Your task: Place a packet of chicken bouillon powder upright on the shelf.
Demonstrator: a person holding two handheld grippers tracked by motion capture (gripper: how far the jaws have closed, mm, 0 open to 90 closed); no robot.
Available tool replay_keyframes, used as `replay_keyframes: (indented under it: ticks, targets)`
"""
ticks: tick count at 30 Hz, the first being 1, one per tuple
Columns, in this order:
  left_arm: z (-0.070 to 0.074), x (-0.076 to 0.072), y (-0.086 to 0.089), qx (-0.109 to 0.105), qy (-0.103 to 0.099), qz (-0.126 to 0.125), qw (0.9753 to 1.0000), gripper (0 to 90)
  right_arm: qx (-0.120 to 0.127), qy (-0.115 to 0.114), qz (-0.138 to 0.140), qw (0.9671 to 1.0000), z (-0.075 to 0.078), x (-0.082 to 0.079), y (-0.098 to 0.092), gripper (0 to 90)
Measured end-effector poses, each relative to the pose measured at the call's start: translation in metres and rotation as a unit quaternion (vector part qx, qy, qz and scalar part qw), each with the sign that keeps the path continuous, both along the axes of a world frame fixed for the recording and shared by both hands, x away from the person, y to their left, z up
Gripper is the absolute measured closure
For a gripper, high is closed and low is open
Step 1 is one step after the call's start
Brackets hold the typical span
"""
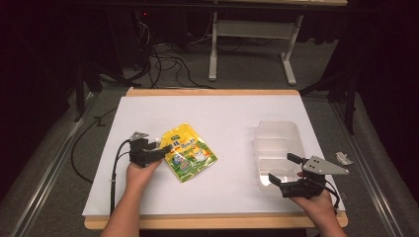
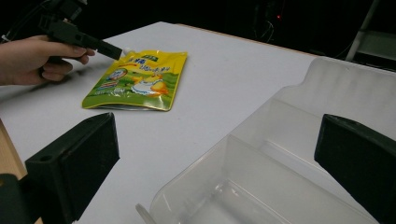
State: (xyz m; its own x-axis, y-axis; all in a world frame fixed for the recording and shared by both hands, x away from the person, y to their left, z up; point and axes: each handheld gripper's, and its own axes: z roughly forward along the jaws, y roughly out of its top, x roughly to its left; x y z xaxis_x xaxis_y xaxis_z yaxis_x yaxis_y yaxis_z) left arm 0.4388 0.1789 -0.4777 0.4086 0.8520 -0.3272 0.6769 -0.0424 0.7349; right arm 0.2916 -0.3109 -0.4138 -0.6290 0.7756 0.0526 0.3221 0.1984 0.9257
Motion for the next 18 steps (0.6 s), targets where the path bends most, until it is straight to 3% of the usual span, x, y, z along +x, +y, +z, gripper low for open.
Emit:
replay_keyframes:
  ticks: [3,9,18]
  targets:
    - [-0.004,0.002,0.0,0.0,0.014,-0.002,0.9999,30.4,-0.001,0.002,0.001,1.0,0.0,0.0,0.001,0.0]
    - [-0.006,0.004,0.005,-0.027,0.027,-0.002,0.9993,38.0,-0.002,0.0,0.001,1.0,0.0,-0.001,0.001,0.0]
    - [-0.01,0.005,0.011,-0.066,0.047,-0.007,0.9967,59.8,-0.002,0.0,0.002,1.0,0.0,-0.001,0.002,0.0]
